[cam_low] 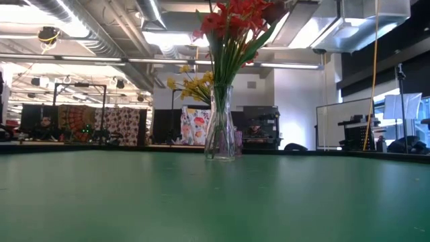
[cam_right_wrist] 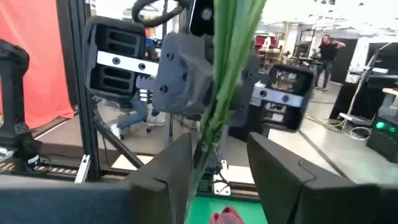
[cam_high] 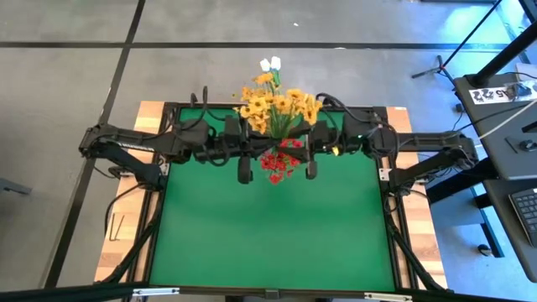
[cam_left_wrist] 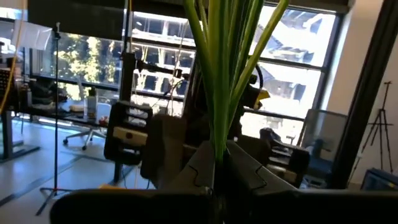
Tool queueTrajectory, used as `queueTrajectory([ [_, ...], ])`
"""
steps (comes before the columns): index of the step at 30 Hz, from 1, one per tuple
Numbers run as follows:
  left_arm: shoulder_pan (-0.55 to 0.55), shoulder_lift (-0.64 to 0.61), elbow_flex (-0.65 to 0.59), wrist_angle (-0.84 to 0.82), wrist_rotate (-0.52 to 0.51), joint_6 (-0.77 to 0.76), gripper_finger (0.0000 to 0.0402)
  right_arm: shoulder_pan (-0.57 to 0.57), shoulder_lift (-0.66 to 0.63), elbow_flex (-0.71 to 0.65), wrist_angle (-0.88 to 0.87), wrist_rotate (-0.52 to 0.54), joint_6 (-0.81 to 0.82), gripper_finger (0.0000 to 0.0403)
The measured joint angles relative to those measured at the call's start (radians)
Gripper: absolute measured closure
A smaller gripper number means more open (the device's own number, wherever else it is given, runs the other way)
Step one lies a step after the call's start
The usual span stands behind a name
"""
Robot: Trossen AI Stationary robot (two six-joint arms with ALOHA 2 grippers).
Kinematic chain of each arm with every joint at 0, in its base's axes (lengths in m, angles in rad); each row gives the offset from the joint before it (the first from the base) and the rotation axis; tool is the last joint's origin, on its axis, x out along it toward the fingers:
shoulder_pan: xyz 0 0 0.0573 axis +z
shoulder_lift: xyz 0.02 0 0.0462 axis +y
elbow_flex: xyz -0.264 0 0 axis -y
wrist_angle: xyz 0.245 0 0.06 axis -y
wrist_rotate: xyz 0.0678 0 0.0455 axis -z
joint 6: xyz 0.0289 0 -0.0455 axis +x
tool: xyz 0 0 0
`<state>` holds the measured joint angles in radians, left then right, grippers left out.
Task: Sort flowers into vase by color
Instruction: Put the yellow flower into the purple vase
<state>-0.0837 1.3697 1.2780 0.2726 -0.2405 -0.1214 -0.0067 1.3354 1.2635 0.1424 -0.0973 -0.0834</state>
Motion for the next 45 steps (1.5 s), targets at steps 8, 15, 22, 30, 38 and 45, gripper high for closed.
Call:
queueTrajectory([
  [8,-0.003,0.000,0.000,-0.064,-0.002,0.001,0.0396,0.000,0.005,0.000,0.033,-0.054,0.032,0.0295],
  [15,-0.003,-0.001,0.000,-0.085,-0.003,0.001,0.0394,0.000,0.004,0.000,0.003,-0.057,0.031,0.0358],
  [22,-0.003,-0.001,0.000,-0.080,-0.007,0.001,0.0393,0.000,0.003,0.000,-0.013,-0.054,0.027,0.0364],
  [30,-0.003,0.000,-0.001,-0.069,-0.007,0.001,0.0393,0.000,0.003,0.000,-0.014,-0.054,0.027,0.0359],
  [38,-0.003,0.001,-0.002,-0.036,-0.003,0.001,0.0393,-0.001,0.003,0.002,-0.011,-0.076,0.027,0.0365],
  [45,-0.004,0.001,-0.002,-0.029,-0.030,-0.031,0.0376,-0.002,0.003,0.002,-0.013,-0.086,0.007,0.0391],
])
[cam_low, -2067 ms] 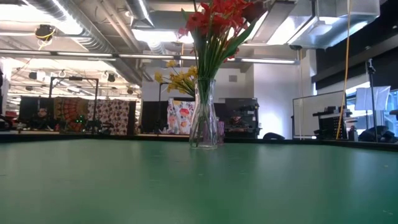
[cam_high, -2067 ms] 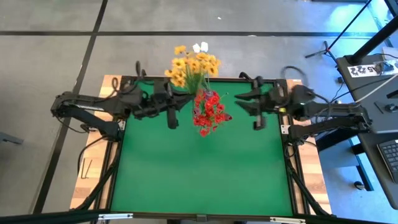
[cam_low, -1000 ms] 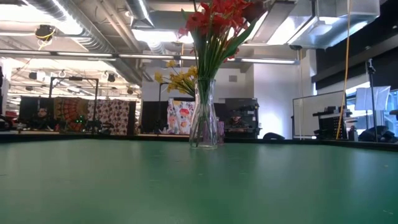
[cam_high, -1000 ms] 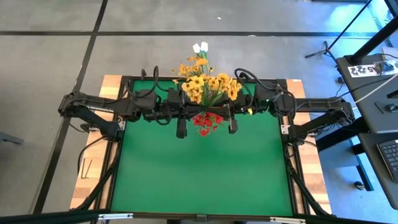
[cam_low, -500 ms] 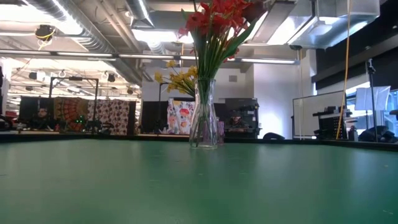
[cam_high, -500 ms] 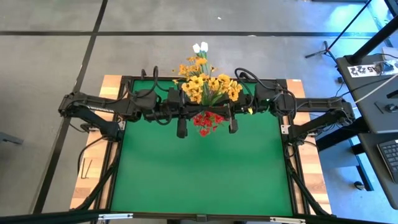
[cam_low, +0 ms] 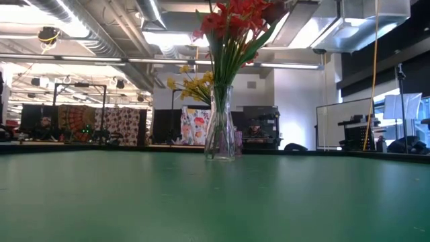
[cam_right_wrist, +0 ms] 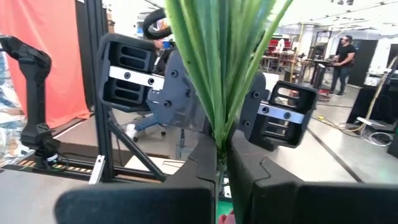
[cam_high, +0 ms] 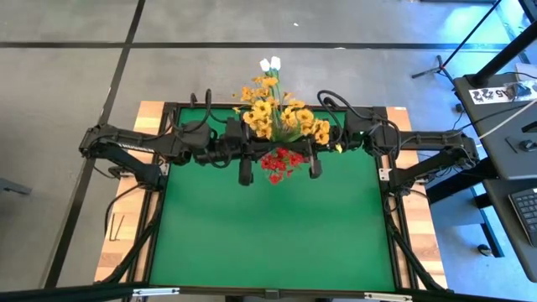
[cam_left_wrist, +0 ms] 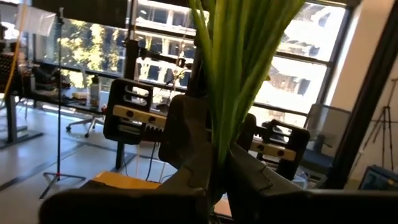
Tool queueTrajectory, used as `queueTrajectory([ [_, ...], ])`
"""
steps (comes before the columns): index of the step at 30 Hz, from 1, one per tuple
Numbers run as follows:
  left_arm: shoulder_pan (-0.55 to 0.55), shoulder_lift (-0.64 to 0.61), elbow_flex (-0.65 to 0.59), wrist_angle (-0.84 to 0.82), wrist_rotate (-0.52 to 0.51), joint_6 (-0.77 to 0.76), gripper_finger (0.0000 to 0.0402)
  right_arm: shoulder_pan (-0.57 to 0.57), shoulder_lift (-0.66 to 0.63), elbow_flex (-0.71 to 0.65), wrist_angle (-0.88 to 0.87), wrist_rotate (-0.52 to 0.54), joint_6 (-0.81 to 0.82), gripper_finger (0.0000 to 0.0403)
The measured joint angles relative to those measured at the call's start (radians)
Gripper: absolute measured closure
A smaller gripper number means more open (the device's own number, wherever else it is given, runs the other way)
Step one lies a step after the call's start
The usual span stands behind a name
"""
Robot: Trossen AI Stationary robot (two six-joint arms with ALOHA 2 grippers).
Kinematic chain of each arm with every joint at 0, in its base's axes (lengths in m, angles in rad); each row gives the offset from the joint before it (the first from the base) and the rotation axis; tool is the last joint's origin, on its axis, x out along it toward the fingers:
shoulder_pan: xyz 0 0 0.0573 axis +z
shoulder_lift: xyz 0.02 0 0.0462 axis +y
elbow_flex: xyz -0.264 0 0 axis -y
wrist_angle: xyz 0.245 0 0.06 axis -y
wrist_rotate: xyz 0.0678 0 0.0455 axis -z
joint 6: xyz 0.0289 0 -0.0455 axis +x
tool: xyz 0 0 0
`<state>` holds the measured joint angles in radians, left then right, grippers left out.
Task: Sort flowers into vase by color
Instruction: Put the yellow flower into the purple vase
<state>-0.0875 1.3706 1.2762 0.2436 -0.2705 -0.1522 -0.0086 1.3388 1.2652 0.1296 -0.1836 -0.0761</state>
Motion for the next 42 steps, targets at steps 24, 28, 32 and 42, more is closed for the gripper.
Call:
queueTrajectory([
  [24,-0.071,-0.149,-0.001,-0.090,-0.155,0.087,0.0231,-0.056,-0.088,-0.005,-0.047,0.185,-0.068,0.0402],
  [28,-0.106,-0.202,0.004,-0.205,-0.297,0.109,0.0214,-0.106,-0.132,-0.004,-0.083,0.223,-0.110,0.0403],
  [32,-0.121,-0.223,0.002,-0.381,-0.461,0.113,0.0209,-0.210,-0.161,-0.004,-0.135,0.177,-0.113,0.0403],
  [42,-0.039,-0.246,0.000,-0.819,-0.670,-0.078,0.0239,-0.505,-0.163,-0.147,0.001,-0.102,-0.052,0.0403],
])
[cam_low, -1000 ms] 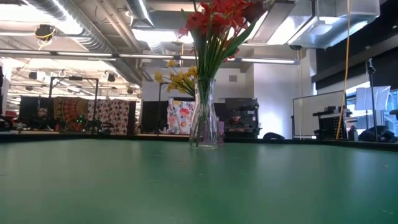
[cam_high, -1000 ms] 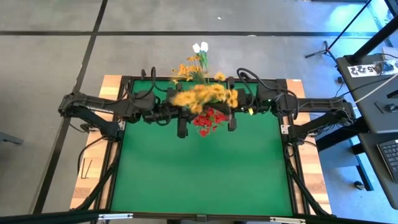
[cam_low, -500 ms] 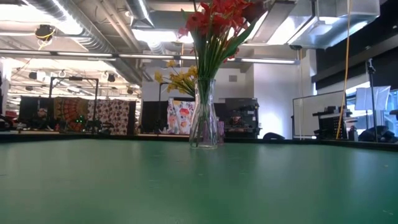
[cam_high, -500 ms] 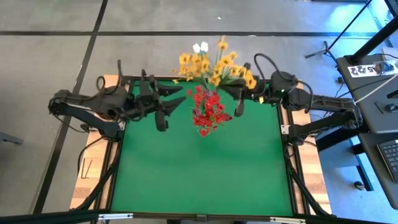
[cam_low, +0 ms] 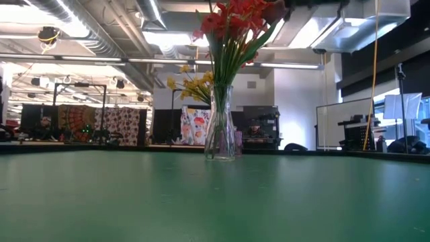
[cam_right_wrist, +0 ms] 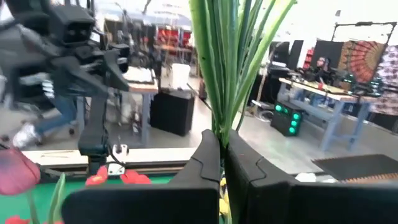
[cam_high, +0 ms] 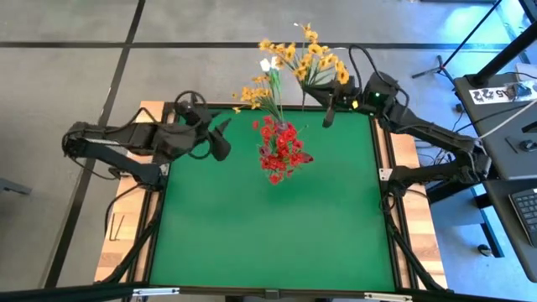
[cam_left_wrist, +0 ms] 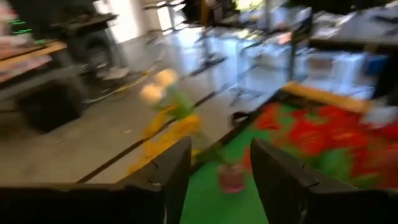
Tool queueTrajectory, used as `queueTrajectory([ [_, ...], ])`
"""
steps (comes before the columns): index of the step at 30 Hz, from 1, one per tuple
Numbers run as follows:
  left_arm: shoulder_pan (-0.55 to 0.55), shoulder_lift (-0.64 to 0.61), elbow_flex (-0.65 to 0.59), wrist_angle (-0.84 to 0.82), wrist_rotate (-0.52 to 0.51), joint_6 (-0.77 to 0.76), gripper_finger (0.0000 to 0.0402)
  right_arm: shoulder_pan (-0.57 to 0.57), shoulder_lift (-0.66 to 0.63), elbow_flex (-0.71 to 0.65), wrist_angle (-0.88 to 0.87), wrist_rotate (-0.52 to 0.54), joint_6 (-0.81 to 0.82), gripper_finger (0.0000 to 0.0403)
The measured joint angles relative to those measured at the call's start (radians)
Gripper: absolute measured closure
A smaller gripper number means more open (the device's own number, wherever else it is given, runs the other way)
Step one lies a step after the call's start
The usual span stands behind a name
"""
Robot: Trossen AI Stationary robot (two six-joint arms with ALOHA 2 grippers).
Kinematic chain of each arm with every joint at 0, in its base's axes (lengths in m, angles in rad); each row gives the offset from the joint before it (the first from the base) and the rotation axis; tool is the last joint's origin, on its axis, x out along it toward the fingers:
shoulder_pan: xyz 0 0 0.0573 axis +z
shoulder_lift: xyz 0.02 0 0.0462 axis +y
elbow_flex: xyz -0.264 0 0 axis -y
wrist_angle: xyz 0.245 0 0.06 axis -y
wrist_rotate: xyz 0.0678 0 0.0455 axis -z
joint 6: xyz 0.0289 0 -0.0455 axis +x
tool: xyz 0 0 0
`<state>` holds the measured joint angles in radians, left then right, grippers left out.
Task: Sort flowers into vase by color
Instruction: Put the yellow flower into the purple vase
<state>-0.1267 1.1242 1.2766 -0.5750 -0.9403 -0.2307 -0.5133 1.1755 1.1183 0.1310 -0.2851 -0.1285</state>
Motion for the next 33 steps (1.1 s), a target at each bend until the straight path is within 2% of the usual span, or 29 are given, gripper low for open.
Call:
queueTrajectory([
  [4,0.070,0.000,-0.042,-0.076,-0.039,-0.030,0.0253,-0.079,0.000,-0.154,0.240,-0.099,0.075,0.0403],
  [9,0.187,-0.014,-0.165,-0.049,0.017,-0.026,0.0272,-0.169,0.007,-0.334,0.541,-0.194,0.152,0.0403],
  [13,0.271,-0.046,-0.309,0.166,0.079,0.062,0.0288,-0.177,0.058,-0.442,0.750,-0.208,0.149,0.0403],
  [15,0.307,-0.065,-0.381,0.308,0.159,0.110,0.0296,-0.175,0.100,-0.478,0.826,-0.203,0.147,0.0402],
  [20,0.413,-0.125,-0.540,0.592,0.398,0.128,0.0304,-0.175,0.231,-0.495,0.916,-0.176,0.150,0.0402],
  [23,0.450,-0.131,-0.614,0.707,0.485,0.127,0.0305,-0.175,0.319,-0.494,0.997,-0.173,0.156,0.0402],
  [27,0.464,-0.133,-0.668,0.810,0.492,0.126,0.0305,-0.191,0.444,-0.492,1.129,-0.178,0.189,0.0402],
  [33,0.465,-0.132,-0.699,0.833,0.494,0.102,0.0310,-0.208,0.590,-0.434,1.159,-0.199,0.211,0.0402],
])
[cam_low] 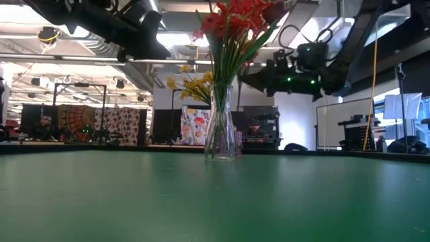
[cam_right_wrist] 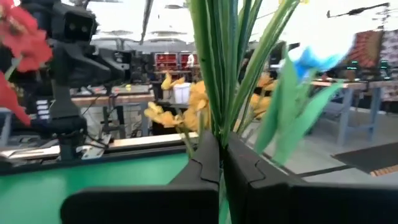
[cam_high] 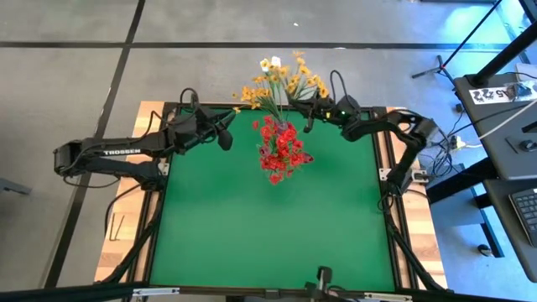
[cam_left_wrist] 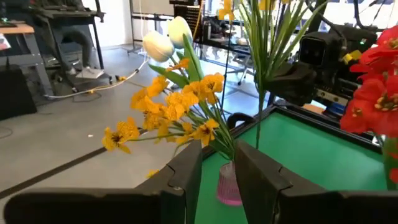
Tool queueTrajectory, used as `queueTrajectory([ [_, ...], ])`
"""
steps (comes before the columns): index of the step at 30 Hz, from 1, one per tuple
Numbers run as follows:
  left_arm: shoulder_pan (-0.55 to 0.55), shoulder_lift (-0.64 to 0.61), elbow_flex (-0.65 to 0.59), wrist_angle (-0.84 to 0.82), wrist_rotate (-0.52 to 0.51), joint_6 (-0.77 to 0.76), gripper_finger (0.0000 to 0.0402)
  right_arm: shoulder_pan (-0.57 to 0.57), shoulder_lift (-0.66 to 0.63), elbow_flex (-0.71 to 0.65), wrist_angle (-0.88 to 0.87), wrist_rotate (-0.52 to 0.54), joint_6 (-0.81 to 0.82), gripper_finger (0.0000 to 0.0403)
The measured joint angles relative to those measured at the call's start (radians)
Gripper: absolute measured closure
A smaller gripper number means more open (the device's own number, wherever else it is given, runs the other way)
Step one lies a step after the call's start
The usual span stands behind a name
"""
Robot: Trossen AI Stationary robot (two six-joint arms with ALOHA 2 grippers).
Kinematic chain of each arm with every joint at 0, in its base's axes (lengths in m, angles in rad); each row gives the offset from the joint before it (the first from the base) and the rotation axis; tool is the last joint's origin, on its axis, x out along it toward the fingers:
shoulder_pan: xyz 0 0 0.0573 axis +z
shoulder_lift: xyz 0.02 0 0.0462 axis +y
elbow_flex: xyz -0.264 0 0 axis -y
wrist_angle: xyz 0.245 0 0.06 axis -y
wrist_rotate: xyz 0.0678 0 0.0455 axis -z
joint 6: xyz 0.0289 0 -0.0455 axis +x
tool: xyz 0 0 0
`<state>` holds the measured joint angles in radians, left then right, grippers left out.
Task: Sort flowers into vase by color
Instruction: Put the yellow flower into the purple vase
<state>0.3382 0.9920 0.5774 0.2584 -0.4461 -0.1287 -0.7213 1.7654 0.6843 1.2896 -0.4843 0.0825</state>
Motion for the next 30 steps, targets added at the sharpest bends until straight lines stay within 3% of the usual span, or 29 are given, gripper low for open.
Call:
queueTrajectory([
  [17,0.000,0.001,-0.002,-0.003,-0.001,0.000,0.0356,0.001,0.196,0.104,-0.003,0.009,-0.035,0.0402],
  [22,0.000,0.003,-0.002,-0.008,-0.002,0.000,0.0395,0.001,0.197,0.119,-0.018,-0.007,-0.022,0.0402],
  [30,0.000,0.003,-0.002,-0.029,-0.003,0.000,0.0399,0.001,0.197,0.118,-0.083,-0.050,0.098,0.0402],
])
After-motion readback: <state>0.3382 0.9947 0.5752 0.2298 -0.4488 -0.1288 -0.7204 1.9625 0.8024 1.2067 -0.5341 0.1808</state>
